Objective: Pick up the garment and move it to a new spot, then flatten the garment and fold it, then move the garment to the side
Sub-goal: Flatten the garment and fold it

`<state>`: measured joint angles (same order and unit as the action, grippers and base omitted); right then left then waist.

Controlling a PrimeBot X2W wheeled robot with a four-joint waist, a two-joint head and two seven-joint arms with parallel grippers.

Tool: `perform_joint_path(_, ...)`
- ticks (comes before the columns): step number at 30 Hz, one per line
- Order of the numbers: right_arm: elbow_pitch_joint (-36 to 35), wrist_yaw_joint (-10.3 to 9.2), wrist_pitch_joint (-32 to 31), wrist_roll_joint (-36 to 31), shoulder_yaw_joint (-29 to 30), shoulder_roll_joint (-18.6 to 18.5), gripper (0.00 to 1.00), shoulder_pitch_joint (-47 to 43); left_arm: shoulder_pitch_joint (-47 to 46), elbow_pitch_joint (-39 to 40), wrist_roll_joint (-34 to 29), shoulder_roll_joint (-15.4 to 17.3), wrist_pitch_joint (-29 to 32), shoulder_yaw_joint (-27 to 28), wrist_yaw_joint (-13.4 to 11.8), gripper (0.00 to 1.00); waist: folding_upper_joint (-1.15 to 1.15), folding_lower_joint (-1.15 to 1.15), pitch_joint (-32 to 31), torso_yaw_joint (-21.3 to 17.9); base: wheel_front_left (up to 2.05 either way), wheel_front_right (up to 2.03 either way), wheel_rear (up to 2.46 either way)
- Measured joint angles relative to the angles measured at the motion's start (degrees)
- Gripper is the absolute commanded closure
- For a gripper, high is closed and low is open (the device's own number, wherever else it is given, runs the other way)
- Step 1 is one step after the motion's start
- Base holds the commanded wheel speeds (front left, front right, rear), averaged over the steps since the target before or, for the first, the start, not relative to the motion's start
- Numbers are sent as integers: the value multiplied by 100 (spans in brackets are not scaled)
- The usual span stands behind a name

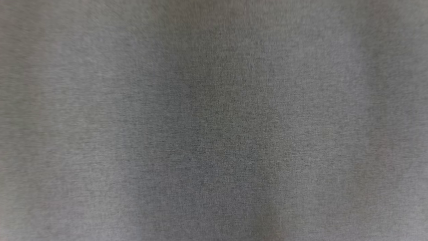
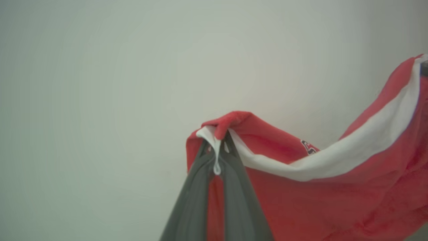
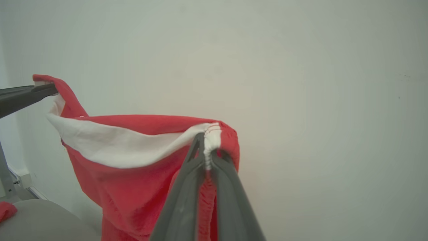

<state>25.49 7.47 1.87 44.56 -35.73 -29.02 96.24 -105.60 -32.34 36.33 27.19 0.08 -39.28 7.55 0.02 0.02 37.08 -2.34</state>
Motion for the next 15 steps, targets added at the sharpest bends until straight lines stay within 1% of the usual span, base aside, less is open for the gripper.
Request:
perform_joint_path(3, 207, -1, -47, 111, -58, -14, 100, 348, -347, -223, 9, -3, -63, -167, 0, 100, 0, 0, 138, -19, 0, 0, 0)
perform_joint_path(5, 426, -1, -82, 132, -154, -40, 100, 656, -661, -458, 123, -8, -112, -288, 0, 100, 0, -1, 256, -35, 0, 0, 0)
perform_joint_path(8, 687, -1, -87, 224, -341, -56, 100, 1103, -1020, -770, 232, -89, -235, -403, 0, 100, 0, -1, 396, -47, 0, 0, 0)
perform_joint_path(13, 1027, -1, -53, 323, -764, -101, 100, 1654, -1379, -1082, 371, -192, -360, -716, 0, 100, -1, -1, 560, -36, 0, 0, 0)
perform_joint_path(15, 1111, -1, 38, 457, -886, -102, 100, 1731, -1465, -1195, 479, -205, -447, -835, 0, 100, -1, -2, 612, -32, 0, 0, 0)
